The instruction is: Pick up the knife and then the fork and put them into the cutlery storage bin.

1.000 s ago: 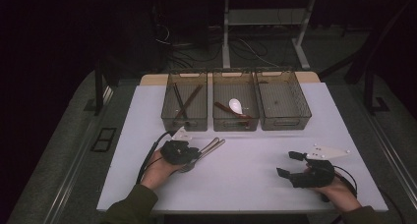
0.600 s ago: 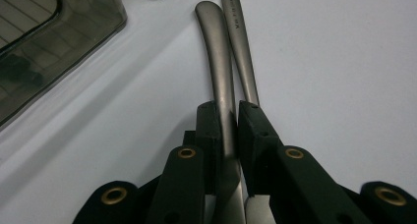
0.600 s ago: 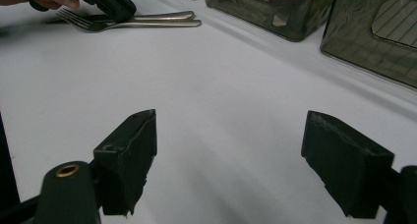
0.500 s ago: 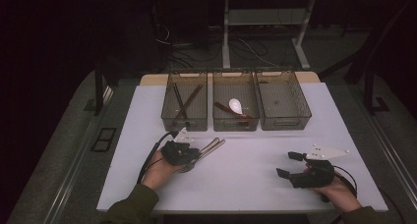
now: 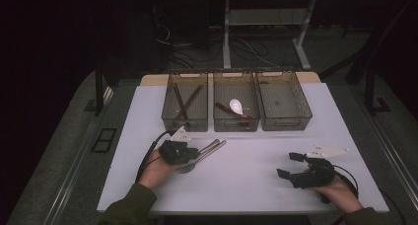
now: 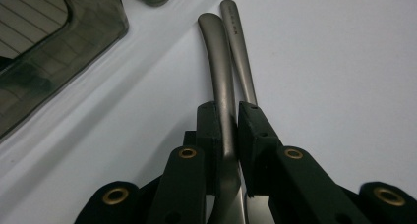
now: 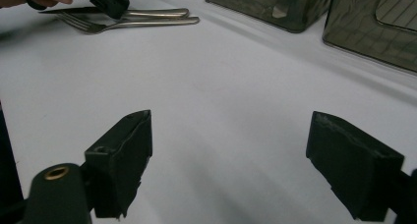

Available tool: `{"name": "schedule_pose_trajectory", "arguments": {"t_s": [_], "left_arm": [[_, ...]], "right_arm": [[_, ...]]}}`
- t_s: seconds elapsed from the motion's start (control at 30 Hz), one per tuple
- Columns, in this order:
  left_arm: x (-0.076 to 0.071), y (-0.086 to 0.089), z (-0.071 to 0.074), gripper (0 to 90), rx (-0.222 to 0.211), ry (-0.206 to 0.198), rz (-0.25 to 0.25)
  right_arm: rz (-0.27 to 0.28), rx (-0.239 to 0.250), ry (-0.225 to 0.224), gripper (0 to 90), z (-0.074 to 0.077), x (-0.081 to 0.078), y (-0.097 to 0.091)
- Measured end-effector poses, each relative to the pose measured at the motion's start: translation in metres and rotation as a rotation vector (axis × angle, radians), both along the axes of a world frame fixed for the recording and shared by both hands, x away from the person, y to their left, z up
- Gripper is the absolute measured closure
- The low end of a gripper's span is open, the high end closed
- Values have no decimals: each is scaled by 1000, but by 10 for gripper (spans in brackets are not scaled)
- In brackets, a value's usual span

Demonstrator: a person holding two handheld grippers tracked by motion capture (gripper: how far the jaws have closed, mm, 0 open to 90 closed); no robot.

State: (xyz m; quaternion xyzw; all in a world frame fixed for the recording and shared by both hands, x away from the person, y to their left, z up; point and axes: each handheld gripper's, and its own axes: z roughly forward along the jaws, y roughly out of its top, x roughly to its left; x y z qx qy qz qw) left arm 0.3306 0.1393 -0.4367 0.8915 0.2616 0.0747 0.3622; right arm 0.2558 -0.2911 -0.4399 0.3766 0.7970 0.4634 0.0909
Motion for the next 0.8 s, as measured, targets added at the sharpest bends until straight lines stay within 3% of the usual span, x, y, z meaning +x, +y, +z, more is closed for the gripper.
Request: {"name": "schedule_pose_trajectory", "arguments": {"t_s": [0.23,0.43,0.8], "left_arm": [[-3,2,10,791,-12,-21,-11],[-8,-3,19,791,-32,-32,-56],[-20,-29,39,791,-61,-54,-207]], "right_arm": [[10,-13,25,164,0,3,-1],[11,-19,45,137,8,5,-4],[165,-90,23,146,29,16,6]]}}
